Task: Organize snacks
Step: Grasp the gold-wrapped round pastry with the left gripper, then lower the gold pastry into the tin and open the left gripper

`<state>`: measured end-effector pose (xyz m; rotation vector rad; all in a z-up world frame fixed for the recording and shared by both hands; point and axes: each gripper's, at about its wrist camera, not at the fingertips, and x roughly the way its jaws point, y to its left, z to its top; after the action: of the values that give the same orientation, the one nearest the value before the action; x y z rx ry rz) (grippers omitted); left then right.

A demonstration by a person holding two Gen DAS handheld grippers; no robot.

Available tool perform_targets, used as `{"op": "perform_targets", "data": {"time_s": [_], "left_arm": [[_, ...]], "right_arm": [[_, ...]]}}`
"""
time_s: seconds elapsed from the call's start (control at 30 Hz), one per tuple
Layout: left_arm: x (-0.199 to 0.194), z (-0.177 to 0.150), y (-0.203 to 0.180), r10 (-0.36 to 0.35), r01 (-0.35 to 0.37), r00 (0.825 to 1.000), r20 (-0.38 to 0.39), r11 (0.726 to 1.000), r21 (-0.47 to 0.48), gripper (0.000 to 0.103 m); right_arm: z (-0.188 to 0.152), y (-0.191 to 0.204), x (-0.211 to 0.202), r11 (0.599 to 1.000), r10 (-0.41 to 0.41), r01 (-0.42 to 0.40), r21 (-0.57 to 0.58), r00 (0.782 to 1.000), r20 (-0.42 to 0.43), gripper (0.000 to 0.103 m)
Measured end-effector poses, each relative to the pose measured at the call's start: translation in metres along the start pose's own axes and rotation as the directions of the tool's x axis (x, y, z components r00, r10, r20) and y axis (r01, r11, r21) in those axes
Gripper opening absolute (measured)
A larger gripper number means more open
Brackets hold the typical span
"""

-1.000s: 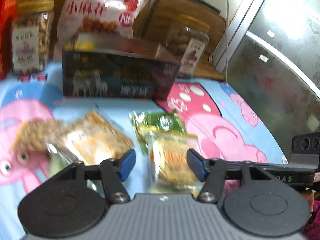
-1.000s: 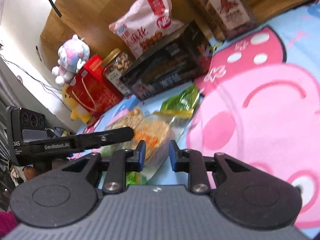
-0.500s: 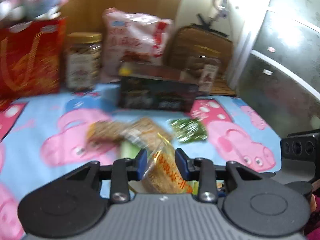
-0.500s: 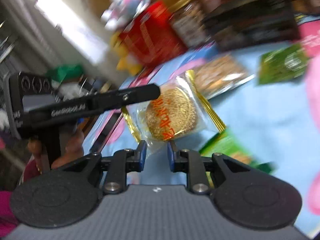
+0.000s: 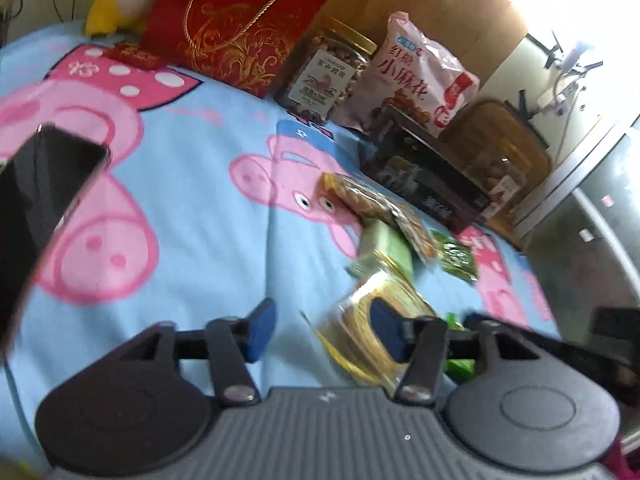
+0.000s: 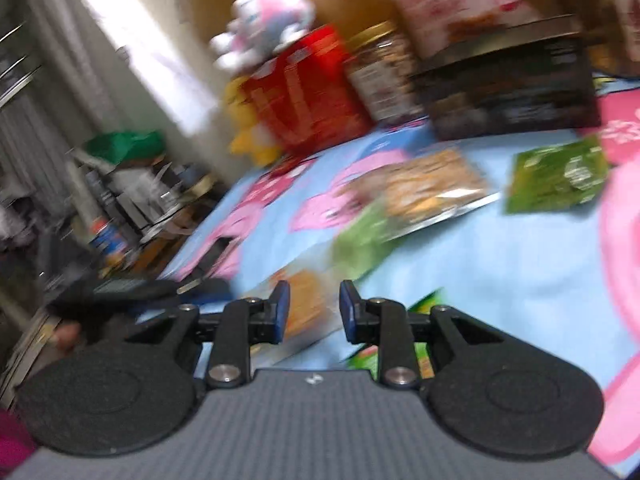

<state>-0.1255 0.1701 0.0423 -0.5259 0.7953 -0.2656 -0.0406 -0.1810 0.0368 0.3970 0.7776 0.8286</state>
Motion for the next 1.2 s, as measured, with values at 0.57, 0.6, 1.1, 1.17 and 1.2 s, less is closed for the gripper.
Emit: {"op": "perform_targets", "data": {"time_s": [0.57,0.6,1.1,1.17,1.2], "left_arm": [[0.006,-0.011,0.001,-0.039,0.038,0.999,-0.035,0.998,-0.047,0.056],[0.005,-0.011,0.002,-0.040,0.038,0.999,-0.032,0.998,-0.043,0.056],[0.009,0.006,-0.033,-0.059,0.060,0.998,-0.007,0.990,0.129,0.038],[0.011,0.021,-0.048,-0.078,0.075,0.997,0.014,0.981,0.179,0.038],[0.014,0.029,-0.057,-0.089,0.083,0.996,0.022,0.976,0.203,0.038]], "right_arm": [[-0.035,0.060,0.019,0.929,0.041,-0.095,-0.357,0.987,-0.155,0.051],[-0.038,0.063,0.019,0.914,0.017,-0.072,-0.398,0.990,-0.139,0.060],[-0.022,0.071,0.026,0.862,-0.039,0.003,-0.506,0.997,-0.062,0.039],[-0.006,0.069,0.015,0.853,-0.052,0.043,-0.520,0.999,-0.003,0.039],[0.002,0.066,0.011,0.849,-0.060,0.063,-0.525,0.998,0.023,0.039]]}}
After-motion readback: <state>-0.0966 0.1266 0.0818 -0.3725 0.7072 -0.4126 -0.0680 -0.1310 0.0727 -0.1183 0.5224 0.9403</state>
